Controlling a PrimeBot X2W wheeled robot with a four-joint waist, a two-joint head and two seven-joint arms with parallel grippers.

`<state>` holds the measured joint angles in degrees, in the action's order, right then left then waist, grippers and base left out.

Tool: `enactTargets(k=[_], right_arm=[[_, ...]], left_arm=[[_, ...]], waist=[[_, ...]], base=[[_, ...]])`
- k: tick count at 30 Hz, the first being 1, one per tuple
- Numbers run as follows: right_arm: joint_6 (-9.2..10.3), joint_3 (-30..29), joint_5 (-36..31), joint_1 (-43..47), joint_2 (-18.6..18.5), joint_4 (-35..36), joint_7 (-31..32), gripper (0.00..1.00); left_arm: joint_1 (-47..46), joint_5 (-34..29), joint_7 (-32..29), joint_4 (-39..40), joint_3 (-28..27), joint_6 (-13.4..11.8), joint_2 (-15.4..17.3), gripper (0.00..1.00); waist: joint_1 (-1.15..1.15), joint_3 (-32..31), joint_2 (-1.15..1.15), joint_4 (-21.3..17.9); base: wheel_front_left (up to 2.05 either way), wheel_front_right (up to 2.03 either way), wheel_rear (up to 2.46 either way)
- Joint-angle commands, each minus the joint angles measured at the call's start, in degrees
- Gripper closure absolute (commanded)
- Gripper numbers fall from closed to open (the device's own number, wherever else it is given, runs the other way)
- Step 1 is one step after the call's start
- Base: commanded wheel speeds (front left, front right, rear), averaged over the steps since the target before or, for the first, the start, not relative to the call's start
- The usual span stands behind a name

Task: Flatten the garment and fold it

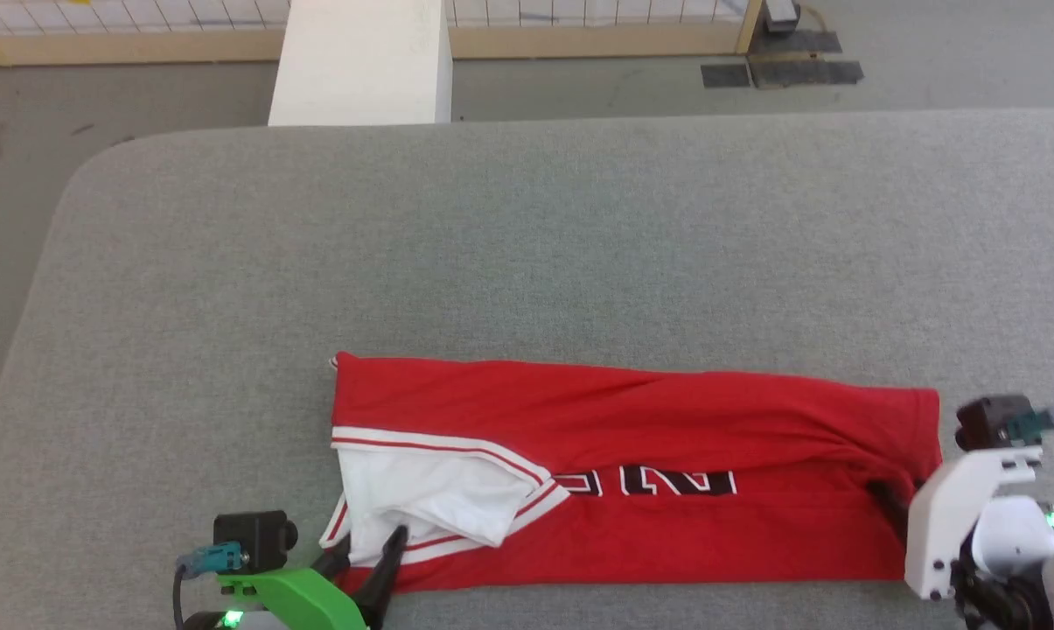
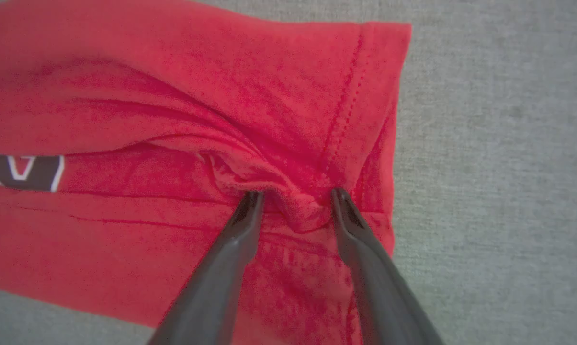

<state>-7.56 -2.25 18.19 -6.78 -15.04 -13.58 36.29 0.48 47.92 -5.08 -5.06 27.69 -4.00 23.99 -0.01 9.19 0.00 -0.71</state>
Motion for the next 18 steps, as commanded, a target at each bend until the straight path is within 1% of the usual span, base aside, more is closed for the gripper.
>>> enactTargets(k=[1, 6, 11, 15, 18], right_arm=[[0.08, -0.9, 0.4, 2.4, 1.0, 0.6, -0.2, 0.00], [0.08, -3.4, 0.2, 5.7, 3.6, 6.3, -3.8, 0.00], [0.08, -4.9, 0.3, 8.1, 5.4, 10.8, -10.3, 0.00], [0.08, -6.8, 0.8, 9.4, 7.1, 12.1, -16.3, 0.00], [0.08, -9.2, 1.1, 9.8, 9.0, 11.7, -20.1, 0.00]], left_arm=[[-0.4, -0.2, 1.3, 0.2, -0.3, 0.2, -0.4, 0.00], [-1.1, -3.9, 8.5, 1.6, -1.7, -0.5, -0.5, 0.00], [-3.1, -7.6, 16.6, 0.3, -3.5, -1.4, -1.5, 0.00], [-5.7, -10.7, 19.4, -1.2, -5.2, -1.8, -3.0, 0.00], [-7.7, -13.2, 19.9, -2.7, -6.2, -1.0, -4.3, 0.00]], waist=[[0.01, -1.1, 0.00, 0.5], [0.01, -2.0, 0.00, 0.4], [0.01, -3.1, 0.00, 0.4], [0.01, -4.1, 0.00, 0.8], [0.01, -4.9, 0.00, 1.1]], base=[[0.00, 0.00, 0.00], [0.00, 0.00, 0.00], [0.00, 0.00, 0.00], [0.00, 0.00, 0.00], [0.00, 0.00, 0.00]])
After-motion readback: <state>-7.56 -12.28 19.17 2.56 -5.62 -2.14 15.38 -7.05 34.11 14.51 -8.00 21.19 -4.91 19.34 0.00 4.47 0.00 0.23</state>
